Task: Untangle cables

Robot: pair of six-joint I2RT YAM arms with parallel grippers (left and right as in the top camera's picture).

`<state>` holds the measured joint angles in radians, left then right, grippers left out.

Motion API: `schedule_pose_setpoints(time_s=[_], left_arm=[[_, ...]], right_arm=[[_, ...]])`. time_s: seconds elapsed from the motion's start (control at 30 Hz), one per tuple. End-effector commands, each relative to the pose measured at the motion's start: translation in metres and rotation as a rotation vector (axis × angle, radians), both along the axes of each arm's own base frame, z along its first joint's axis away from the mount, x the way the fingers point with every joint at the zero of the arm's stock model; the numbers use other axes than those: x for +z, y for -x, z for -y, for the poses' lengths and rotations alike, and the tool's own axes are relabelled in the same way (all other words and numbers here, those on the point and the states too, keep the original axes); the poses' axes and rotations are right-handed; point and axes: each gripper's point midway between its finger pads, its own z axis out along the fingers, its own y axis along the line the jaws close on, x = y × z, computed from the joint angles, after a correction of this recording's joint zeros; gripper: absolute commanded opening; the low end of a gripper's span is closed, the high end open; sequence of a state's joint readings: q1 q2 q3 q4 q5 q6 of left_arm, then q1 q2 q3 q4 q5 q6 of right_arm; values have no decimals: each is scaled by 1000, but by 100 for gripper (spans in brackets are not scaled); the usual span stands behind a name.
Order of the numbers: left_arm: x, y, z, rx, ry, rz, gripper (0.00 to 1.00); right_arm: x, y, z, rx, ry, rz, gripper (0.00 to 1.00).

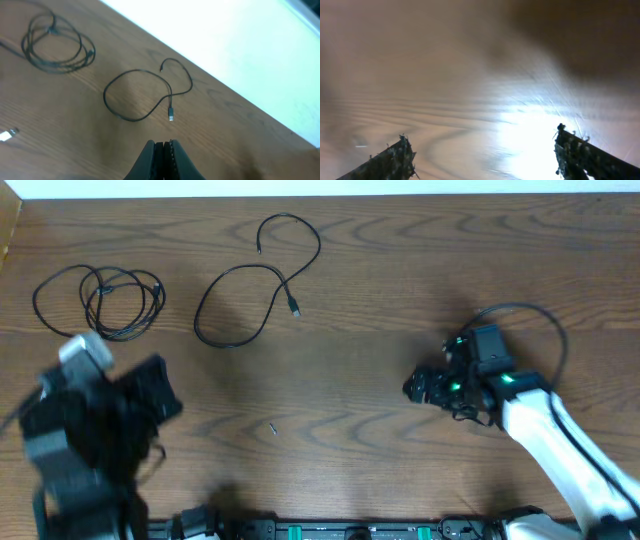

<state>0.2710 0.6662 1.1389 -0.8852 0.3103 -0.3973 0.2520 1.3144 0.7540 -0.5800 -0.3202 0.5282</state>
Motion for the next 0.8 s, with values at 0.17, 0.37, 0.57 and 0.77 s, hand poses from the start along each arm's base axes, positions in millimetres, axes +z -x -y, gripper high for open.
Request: schedule_pose_setpoints(time_s=[0.17,0.37,0.57,0.77], left_arm=[[-19,56,38,-173,-102,139,8],[-31,83,44,-169,-106,141,87],[-53,92,42,-144,-85,42,95],[-70,101,44,-147,-58,-35,95]], right_arm=[[181,-17,0,-5,-121,623,99],[279,5,23,-94,-162,1012,99],[308,22,36,-146,-166,1126,99],[295,23,36,-141,-150,1075,99]])
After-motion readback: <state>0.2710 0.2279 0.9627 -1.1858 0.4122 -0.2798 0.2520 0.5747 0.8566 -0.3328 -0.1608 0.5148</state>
